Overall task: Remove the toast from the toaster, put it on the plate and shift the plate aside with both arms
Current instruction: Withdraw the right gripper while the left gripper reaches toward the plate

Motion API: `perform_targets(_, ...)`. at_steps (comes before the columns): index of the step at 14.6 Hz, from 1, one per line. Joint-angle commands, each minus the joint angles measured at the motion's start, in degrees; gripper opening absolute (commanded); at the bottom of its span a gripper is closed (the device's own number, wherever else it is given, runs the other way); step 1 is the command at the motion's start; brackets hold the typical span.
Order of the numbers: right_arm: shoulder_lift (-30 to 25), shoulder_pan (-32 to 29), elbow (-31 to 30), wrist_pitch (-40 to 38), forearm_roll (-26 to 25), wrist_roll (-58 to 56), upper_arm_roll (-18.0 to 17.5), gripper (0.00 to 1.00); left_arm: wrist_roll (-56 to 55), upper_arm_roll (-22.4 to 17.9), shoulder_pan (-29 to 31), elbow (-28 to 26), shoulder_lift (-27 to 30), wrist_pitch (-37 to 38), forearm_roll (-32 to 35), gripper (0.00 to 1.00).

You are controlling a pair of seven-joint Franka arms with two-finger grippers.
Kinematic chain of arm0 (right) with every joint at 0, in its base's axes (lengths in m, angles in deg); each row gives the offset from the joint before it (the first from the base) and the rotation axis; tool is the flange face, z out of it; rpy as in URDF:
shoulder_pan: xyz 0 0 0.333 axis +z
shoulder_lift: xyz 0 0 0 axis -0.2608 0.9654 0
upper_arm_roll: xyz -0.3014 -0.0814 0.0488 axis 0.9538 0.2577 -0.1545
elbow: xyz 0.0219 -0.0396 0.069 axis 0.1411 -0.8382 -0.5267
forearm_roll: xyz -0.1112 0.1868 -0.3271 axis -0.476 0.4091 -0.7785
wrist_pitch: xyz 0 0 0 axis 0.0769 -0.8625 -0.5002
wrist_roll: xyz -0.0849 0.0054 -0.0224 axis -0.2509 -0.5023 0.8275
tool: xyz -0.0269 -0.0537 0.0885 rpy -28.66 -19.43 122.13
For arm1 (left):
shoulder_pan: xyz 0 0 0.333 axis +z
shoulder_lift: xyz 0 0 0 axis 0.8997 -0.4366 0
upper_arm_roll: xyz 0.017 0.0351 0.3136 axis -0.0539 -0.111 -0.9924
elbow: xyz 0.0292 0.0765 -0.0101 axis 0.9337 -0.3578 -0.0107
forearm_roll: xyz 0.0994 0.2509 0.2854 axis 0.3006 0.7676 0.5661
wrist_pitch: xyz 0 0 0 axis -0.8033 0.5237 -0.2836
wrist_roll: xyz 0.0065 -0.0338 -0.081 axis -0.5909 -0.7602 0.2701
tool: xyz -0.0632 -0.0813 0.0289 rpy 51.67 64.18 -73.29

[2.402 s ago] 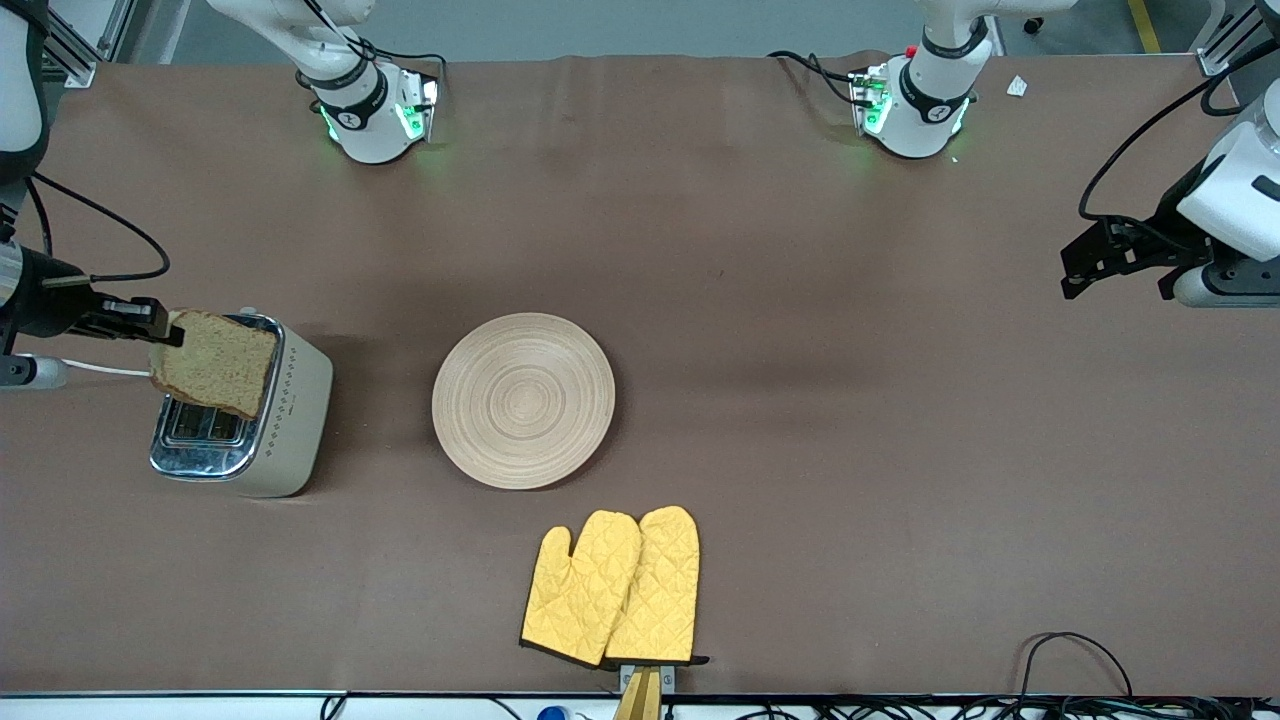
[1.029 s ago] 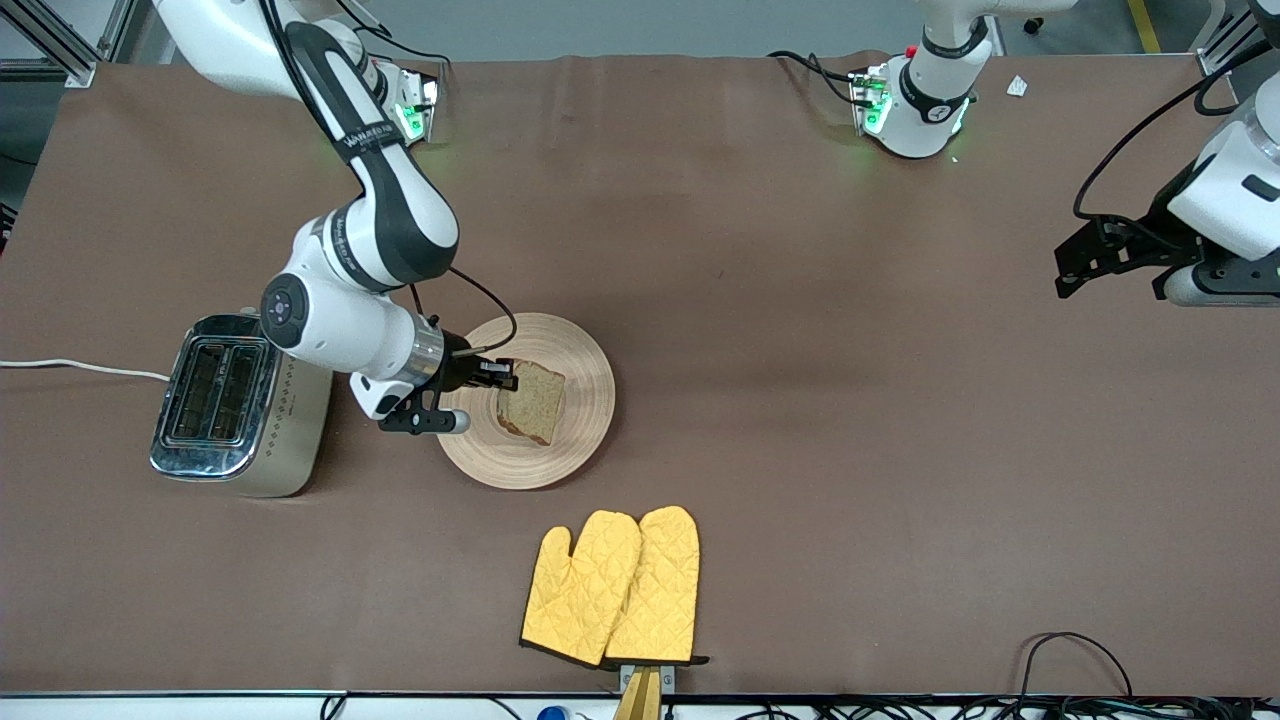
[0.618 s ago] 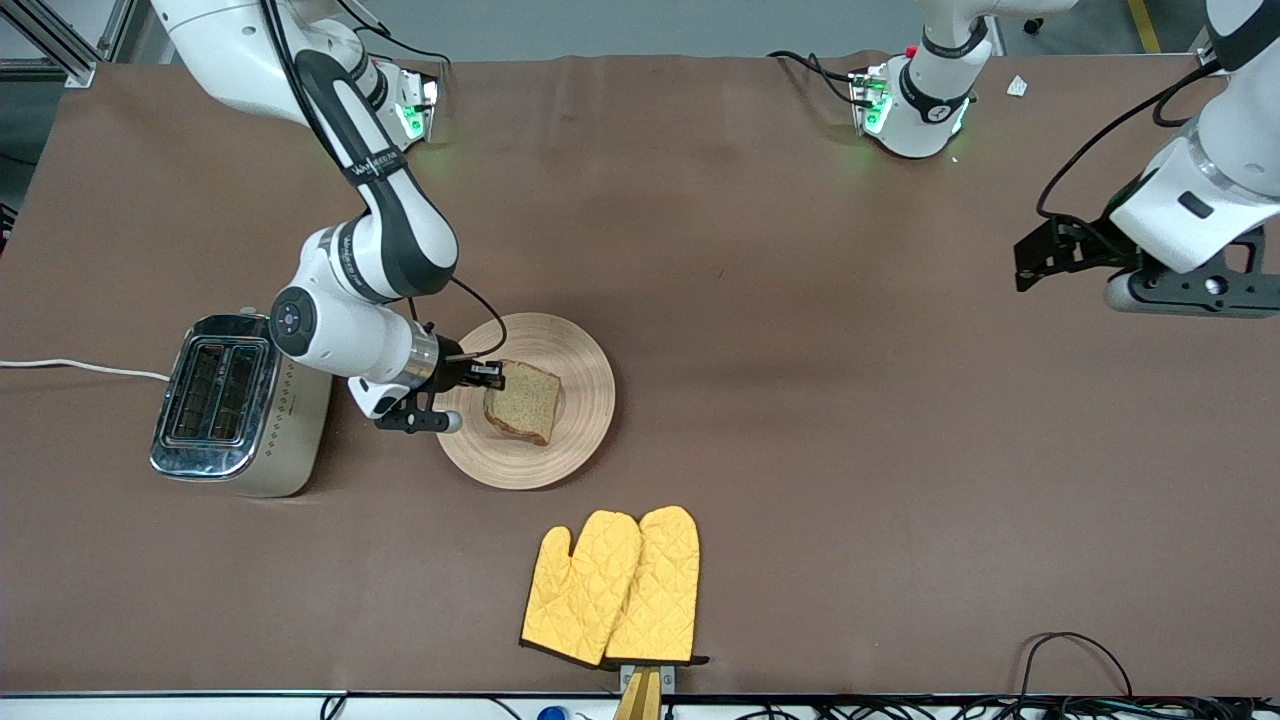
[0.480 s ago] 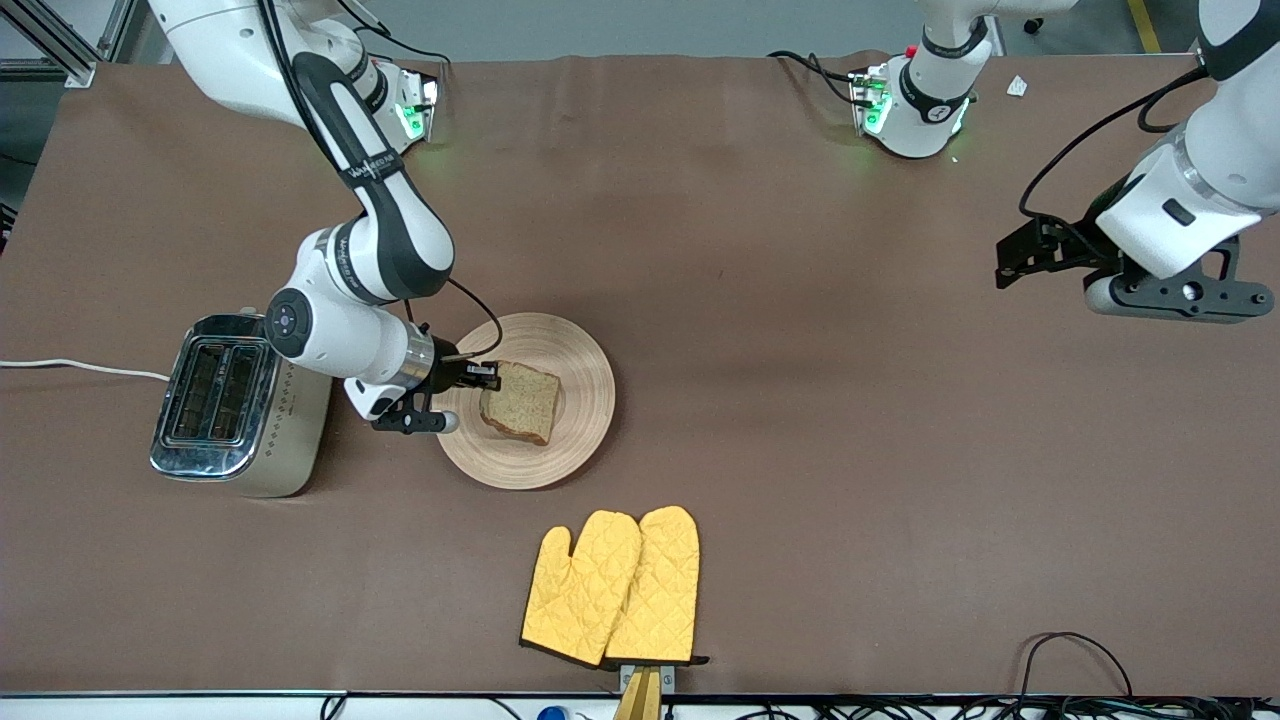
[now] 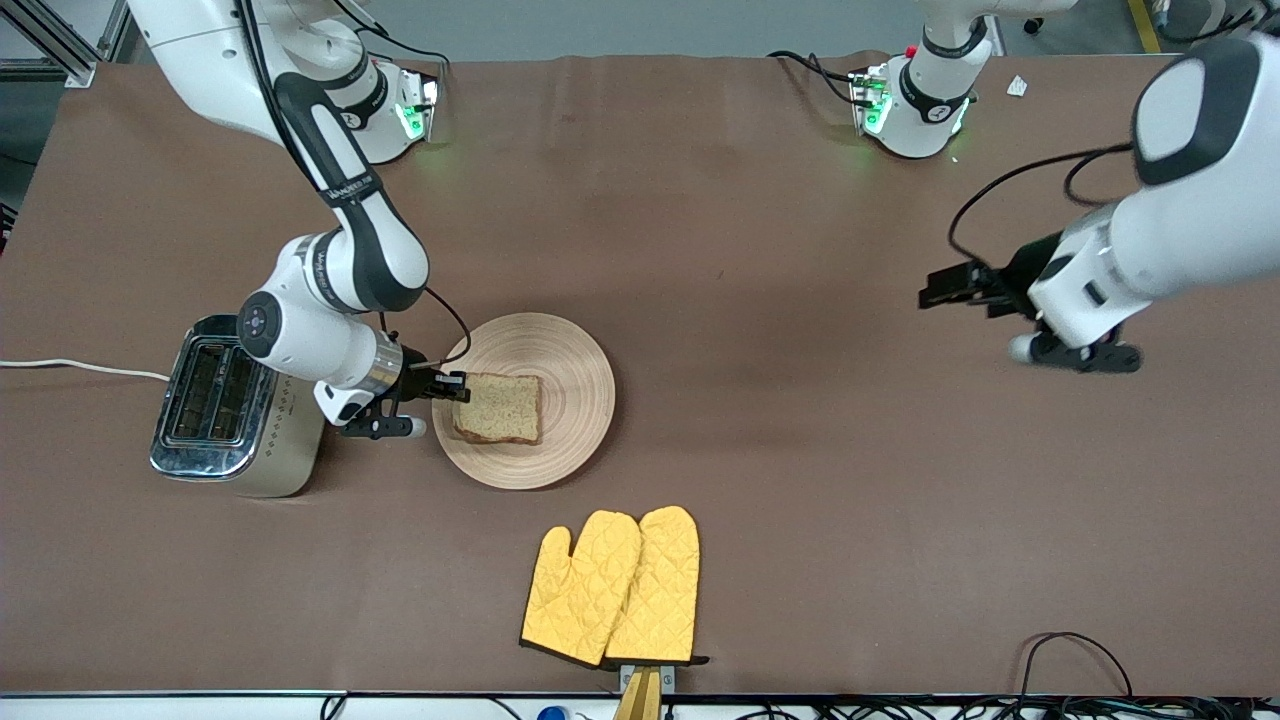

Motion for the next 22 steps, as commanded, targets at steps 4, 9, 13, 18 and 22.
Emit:
perform_targets(4, -2.4, 1.2, -5.3, 6.0, 1.2, -6.9, -0.5, 0.87, -0.3, 1.1, -0.7, -2.0, -8.4, -8.5, -11.5, 1.0)
perform_targets(9, -3.0, 0.2, -4.4, 1.5, 1.8, -4.4, -0.4, 1.0, -0.5, 1.3, -0.7, -2.0, -10.7, -11.1, -12.5, 1.0)
perform_targets(13, -7.0, -2.3, -2.6, -5.4, 1.4, -4.2, 0.3, 1.0, -2.1, 1.3, -2.9, -3.1, -11.8, -13.0, -12.6, 1.0)
perform_targets(18, -13.9, -6.9, -0.1, -12.8, -5.9, -4.5, 2.5, 1.0, -2.2, 1.4, -8.7, -3.0, -16.3, -18.9, -16.9, 1.0)
perform_targets(22, -16.0, -14.0, 4.1, -20.0, -8.2, -5.0, 2.7, 1.0, -0.8, 7.4, -12.5, -0.4, -24.7, -32.6, -25.5, 1.0)
